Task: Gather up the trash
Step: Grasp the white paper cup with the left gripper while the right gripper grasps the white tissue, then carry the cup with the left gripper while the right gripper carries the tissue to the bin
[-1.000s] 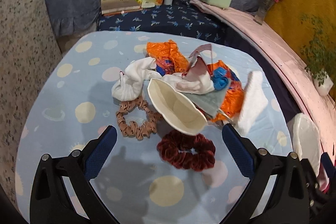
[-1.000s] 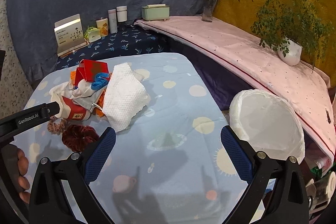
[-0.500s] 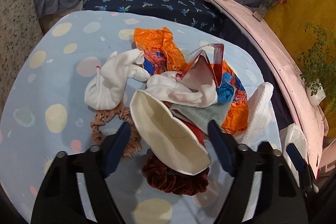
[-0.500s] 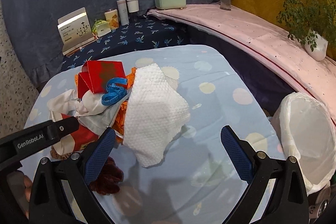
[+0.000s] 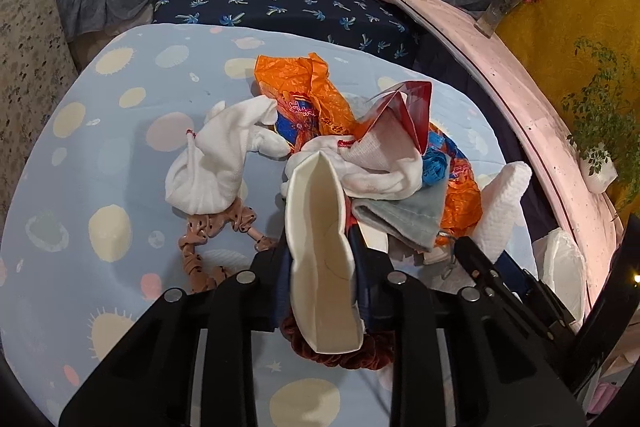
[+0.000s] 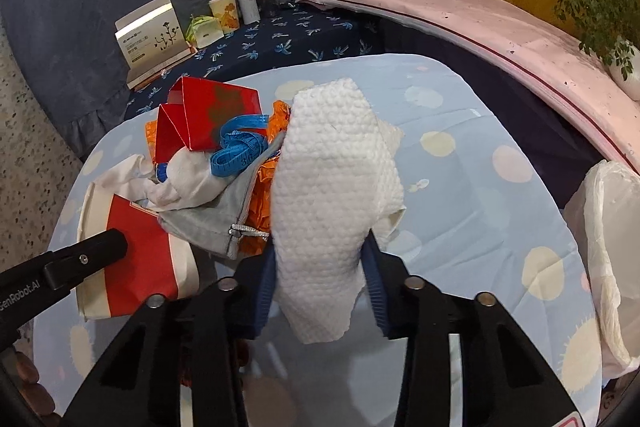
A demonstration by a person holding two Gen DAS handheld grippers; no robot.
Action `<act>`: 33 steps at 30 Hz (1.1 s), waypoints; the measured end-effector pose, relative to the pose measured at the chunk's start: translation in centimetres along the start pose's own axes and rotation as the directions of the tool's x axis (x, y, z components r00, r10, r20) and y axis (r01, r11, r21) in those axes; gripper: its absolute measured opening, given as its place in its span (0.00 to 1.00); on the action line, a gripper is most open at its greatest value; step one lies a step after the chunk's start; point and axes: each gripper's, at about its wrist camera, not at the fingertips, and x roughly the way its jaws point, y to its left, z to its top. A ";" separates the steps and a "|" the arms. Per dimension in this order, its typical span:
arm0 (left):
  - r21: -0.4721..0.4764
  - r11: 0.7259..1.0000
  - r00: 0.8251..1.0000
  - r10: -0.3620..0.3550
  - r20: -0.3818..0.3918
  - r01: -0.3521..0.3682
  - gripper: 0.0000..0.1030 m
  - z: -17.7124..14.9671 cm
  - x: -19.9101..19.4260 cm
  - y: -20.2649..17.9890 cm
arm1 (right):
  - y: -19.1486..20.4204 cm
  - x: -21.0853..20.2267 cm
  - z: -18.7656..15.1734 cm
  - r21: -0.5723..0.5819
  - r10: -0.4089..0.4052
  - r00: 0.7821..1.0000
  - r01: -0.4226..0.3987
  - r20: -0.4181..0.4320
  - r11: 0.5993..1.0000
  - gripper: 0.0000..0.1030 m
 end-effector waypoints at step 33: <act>0.314 0.936 0.979 -0.190 0.075 0.158 0.24 -4.7 -9.0 -18.4 | -13.8 -18.2 -0.8 0.133 -0.141 0.957 0.110 0.253 0.985 0.12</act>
